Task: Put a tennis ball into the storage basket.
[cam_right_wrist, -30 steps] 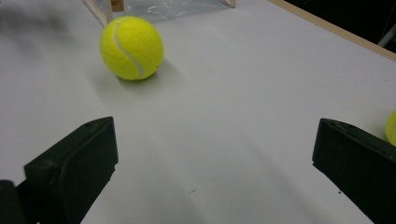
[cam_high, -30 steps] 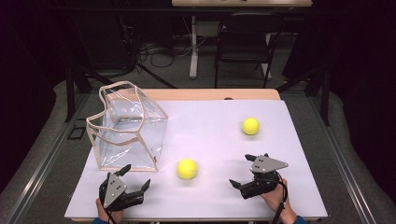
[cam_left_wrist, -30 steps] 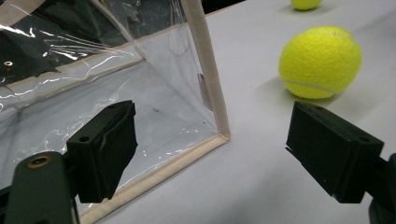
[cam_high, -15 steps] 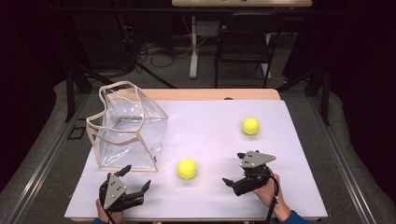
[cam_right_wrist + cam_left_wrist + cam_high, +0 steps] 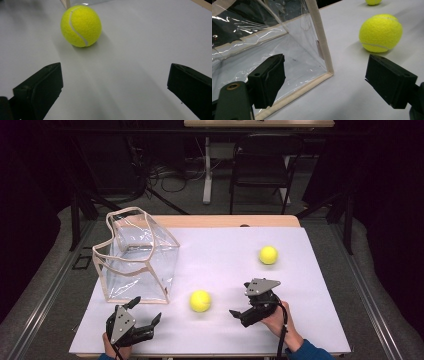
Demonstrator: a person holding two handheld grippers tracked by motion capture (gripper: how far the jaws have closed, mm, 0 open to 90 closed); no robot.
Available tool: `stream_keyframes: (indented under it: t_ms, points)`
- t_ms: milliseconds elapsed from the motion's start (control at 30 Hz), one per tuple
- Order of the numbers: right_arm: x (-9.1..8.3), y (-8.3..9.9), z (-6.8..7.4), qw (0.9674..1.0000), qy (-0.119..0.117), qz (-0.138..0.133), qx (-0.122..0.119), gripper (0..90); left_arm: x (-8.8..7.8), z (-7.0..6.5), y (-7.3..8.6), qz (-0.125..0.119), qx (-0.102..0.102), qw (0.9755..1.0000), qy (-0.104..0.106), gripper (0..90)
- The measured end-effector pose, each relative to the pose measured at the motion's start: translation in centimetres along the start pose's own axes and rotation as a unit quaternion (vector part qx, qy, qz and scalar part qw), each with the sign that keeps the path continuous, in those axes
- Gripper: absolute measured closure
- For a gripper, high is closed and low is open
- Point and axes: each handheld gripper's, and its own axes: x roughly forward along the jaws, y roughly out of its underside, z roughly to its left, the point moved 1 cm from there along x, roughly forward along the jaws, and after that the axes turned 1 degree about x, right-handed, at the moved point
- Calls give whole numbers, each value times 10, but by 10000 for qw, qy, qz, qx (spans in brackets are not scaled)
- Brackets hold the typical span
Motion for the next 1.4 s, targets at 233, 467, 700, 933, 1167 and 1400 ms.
stream_keyframes:
  t_ms: [233, 467, 700, 933, 1167, 1400]
  points:
    - [11, -10, 2, 9998, -123, 134, -36, 0, -2, 0, 0, -32, -26, 10000, -34, 162]
    - [22, -19, 7, 9993, -244, 259, -101, 0, 0, 0, 0, 6, -13, 10000, 11, 162]
    - [32, -24, 9, 9987, -319, 366, -144, 0, 0, 1, 0, -2, -24, 10000, 31, 162]
    - [42, -32, 16, 9977, -446, 444, -239, 0, 0, 1, 0, -12, -26, 10000, 55, 162]
    - [54, -42, 22, 9966, -548, 518, -341, 0, 0, 2, 0, -19, -30, 10000, 46, 162]
    - [66, -48, 27, 9953, -649, 618, -359, 0, 1, 2, 0, -5, -40, 10000, 42, 162]
